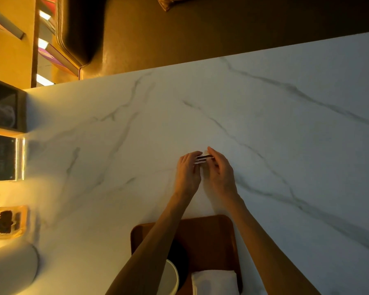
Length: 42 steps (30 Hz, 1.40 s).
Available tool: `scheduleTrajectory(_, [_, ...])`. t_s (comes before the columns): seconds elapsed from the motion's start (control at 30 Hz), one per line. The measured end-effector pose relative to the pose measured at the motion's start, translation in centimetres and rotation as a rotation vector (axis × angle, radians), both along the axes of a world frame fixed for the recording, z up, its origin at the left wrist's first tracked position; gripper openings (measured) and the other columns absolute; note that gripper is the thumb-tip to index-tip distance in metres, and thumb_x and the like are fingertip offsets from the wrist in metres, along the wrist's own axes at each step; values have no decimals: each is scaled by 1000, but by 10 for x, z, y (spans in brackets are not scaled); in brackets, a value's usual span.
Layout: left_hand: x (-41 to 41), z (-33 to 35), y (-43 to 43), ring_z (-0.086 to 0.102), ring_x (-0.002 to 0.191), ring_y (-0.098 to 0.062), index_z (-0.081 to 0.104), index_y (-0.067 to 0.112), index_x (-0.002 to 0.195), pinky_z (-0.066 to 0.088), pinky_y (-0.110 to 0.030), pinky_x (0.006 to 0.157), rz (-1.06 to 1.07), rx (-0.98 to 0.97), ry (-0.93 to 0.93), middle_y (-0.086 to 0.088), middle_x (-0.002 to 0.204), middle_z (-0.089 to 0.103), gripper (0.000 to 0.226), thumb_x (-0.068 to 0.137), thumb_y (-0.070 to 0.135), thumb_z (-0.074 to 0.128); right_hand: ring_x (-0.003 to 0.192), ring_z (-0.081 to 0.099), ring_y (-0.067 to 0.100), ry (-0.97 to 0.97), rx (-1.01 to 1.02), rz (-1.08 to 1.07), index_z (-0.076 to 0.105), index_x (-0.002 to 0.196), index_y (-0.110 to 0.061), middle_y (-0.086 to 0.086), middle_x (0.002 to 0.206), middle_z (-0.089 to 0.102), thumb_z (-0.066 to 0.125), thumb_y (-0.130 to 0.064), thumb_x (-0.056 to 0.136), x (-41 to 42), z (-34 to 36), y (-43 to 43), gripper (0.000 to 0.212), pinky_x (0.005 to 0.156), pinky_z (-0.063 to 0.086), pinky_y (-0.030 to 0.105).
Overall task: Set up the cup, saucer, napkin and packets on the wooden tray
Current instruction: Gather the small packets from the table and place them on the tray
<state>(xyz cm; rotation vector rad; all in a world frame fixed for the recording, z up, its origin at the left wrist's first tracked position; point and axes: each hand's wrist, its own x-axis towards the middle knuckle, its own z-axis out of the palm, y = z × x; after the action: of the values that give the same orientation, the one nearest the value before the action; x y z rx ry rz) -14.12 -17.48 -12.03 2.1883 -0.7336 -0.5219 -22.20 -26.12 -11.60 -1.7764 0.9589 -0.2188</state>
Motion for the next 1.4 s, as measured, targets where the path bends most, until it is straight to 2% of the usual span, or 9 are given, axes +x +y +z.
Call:
scheduleTrajectory(0.07, [-2, 1, -1, 51, 118, -23, 57, 9, 125, 45, -37, 101, 5, -6, 5, -9, 124, 63, 36, 91, 3, 50, 118, 51, 10, 4, 30, 27, 36, 145, -25, 6, 130, 53, 38, -21, 102, 2, -1, 1, 43, 95, 43, 13])
scheduleTrajectory(0.2, [-2, 3, -2, 52, 117, -22, 59, 9, 122, 46, -40, 101, 56, -19, 11, -8, 121, 64, 33, 91, 2, 52, 117, 56, 20, -36, 106, 35, 24, 150, -22, 14, 126, 53, 35, -20, 102, 5, -2, 4, 49, 102, 48, 36])
scheduleTrajectory(0.47, [-4, 6, 0, 48, 123, -20, 49, 11, 134, 42, -34, 105, 7, -27, 34, -8, 131, 58, 41, 93, 7, 52, 118, 52, 24, -32, -51, 195, 4, 153, -23, 20, 131, 46, 45, -15, 98, 7, 1, 9, 69, 98, 50, 35])
scheduleTrajectory(0.53, [-2, 5, 2, 50, 120, -21, 54, 9, 129, 44, -36, 104, -2, -26, 4, -9, 127, 60, 36, 94, 5, 50, 123, 49, 27, -13, -28, 197, 12, 152, -23, 20, 137, 44, 45, -14, 98, 8, 2, 10, 63, 102, 47, 39])
scheduleTrajectory(0.67, [4, 9, 3, 57, 112, -20, 57, 9, 125, 46, -30, 97, -2, -15, 76, -9, 122, 64, 30, 96, 6, 50, 115, 55, 8, -36, -117, 95, 47, 136, -16, 5, 129, 58, 49, -17, 98, 6, 3, 3, 38, 99, 49, 28])
scheduleTrajectory(0.83, [7, 33, 21, 68, 81, -11, 62, 5, 115, 58, -29, 74, 141, -97, 460, -10, 100, 67, 20, 97, 7, 53, 95, 62, 1, -5, 134, 47, 63, 117, -26, -13, 105, 65, 58, -25, 93, -15, 17, -10, 25, 78, 52, 12])
scheduleTrajectory(1.0, [-23, 72, 53, 67, 76, -19, 64, -6, 113, 61, -26, 58, 328, -191, 819, -19, 100, 65, 23, 92, -6, 55, 66, 66, -4, -30, 451, -57, 70, 104, -23, -5, 88, 72, 67, -23, 87, -49, 44, 4, 18, 53, 47, 8])
scheduleTrajectory(1.13, [-54, 100, 81, 68, 80, -23, 64, -3, 115, 62, -26, 57, 360, -158, 892, -21, 103, 66, 24, 93, -3, 56, 55, 58, -1, 42, 528, 7, 72, 107, -24, -1, 81, 72, 66, -25, 88, -87, 64, 25, 21, 52, 47, 16])
scheduleTrajectory(1.4, [-129, 131, 127, 71, 80, -22, 69, 10, 111, 62, -30, 57, 339, -117, 860, -15, 101, 70, 21, 94, 6, 57, 73, 64, 20, 66, 438, 45, 67, 119, -25, 10, 92, 72, 56, -18, 94, -158, 97, 72, 28, 66, 55, 33])
